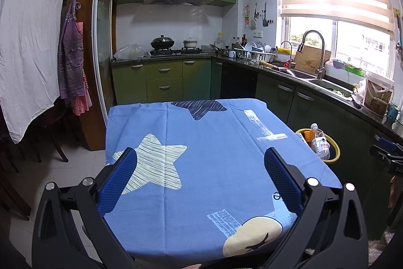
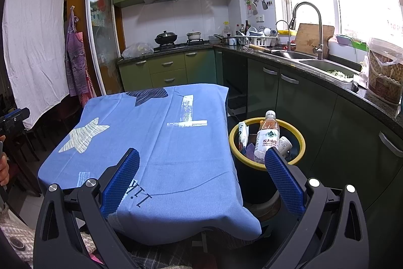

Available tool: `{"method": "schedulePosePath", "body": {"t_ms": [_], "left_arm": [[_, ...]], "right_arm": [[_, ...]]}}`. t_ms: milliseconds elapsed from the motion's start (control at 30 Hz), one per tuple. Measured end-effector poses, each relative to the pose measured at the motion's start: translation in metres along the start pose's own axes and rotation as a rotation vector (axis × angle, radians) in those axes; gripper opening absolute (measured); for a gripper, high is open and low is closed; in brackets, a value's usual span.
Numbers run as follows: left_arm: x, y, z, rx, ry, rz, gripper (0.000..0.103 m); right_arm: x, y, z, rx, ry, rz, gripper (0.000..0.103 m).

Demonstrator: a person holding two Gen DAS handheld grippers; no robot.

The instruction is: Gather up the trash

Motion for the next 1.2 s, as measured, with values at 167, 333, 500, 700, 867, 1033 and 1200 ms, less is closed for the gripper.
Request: {"method": "schedulePosePath", "body": {"t_ms": [167, 333, 500, 700, 867, 1033, 1200], "left_arm": [[0.000, 0.001, -0.003, -0.010, 0.010, 0.012, 0.096], [-0.001, 0.002, -0.003, -0.008, 0.008, 0.015, 0.096], [-0.001, 0.004, -0.004, 0.006, -0.002, 0.015, 0.096], [-0.001, 0.004, -0.005, 0.008, -0.001, 0.015, 0.096], [-0.001, 0.005, -0.005, 0.016, -0.018, 0.002, 0.096], [-0.002, 0.001, -0.009, 0.024, 0.000, -0.017, 0.096], [-0.004, 0.001, -0.017, 0.015, 0.037, -0.011, 0.096]], "right_arm": [[0.000, 0.000, 0.000, 0.000, 0.001, -0.001, 0.098], [0.000, 0.000, 0.000, 0.000, 0.001, -0.001, 0.098], [-0.001, -0.001, -0.002, 0.000, 0.004, -0.002, 0.098], [-0.001, -0.003, -0.004, 0.000, 0.004, -0.003, 0.098], [-0.002, -0.002, -0.004, 0.001, 0.004, -0.003, 0.098], [-0.002, -0.002, -0.004, 0.000, 0.005, -0.004, 0.098], [-0.002, -0.003, -0.005, 0.001, 0.007, -0.004, 0.098]]}}
Point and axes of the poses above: each gripper's, at about its wrist camera, not at the fingertips, and z roughly against the way its jaws point, y to its left, x to its top, the point moved 3 cm from there along -z, roughly the way its jaws point, and after that the axes turned 8 degrees about z, right-handed, at the moved point
